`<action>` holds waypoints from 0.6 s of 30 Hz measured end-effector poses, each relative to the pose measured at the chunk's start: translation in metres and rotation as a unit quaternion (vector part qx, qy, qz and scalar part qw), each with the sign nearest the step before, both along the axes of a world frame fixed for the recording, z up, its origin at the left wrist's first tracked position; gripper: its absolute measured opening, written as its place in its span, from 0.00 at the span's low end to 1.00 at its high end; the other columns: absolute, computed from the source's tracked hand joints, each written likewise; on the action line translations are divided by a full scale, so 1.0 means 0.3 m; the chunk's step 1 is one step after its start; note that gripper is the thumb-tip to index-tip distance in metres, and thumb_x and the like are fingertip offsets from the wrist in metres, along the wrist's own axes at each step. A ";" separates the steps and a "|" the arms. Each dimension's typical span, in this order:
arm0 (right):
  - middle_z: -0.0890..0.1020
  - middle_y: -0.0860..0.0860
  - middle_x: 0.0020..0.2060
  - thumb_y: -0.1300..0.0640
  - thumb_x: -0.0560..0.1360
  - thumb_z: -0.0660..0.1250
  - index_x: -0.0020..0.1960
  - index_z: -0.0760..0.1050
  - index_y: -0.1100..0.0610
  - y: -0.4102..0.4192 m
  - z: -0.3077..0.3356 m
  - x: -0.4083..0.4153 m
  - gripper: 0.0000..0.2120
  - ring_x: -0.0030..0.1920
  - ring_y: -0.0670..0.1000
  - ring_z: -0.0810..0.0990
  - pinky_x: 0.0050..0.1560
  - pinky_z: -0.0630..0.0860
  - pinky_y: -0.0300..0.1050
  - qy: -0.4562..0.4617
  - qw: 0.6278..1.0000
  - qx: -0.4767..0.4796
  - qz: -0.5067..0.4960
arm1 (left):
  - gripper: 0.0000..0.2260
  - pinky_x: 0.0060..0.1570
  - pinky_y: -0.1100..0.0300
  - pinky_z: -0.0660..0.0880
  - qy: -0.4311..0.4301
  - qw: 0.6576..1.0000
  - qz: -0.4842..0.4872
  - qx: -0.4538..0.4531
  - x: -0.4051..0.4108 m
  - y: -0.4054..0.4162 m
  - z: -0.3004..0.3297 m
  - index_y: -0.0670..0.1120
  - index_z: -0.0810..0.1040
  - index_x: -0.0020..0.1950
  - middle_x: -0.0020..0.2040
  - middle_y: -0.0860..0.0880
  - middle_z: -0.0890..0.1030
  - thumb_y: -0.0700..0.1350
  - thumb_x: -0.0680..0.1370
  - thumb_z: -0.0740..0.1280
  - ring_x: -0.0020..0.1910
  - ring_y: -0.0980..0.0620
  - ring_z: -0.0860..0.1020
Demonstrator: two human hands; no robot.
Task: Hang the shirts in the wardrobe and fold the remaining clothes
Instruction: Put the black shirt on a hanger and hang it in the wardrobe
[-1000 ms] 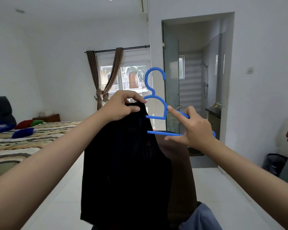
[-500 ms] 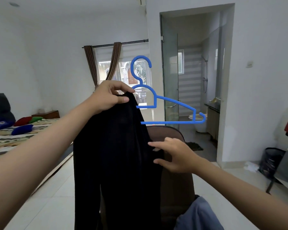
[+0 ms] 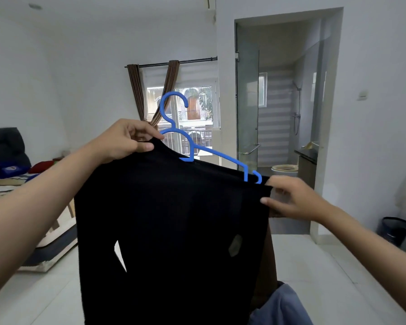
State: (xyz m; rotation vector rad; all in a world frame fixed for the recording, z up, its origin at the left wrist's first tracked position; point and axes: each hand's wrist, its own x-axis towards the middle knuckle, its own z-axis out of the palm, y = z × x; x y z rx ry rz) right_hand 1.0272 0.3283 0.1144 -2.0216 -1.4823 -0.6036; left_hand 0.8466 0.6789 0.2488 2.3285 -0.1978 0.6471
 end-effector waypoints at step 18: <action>0.74 0.50 0.40 0.60 0.68 0.76 0.44 0.79 0.58 0.075 0.157 -0.068 0.08 0.38 0.49 0.75 0.43 0.72 0.35 -0.074 0.978 0.192 -0.045 | 0.17 0.47 0.69 0.71 -0.064 0.997 -0.039 0.026 0.092 -0.255 -0.078 0.54 0.81 0.44 0.50 0.32 0.78 0.30 0.71 0.70 0.42 0.53 0.75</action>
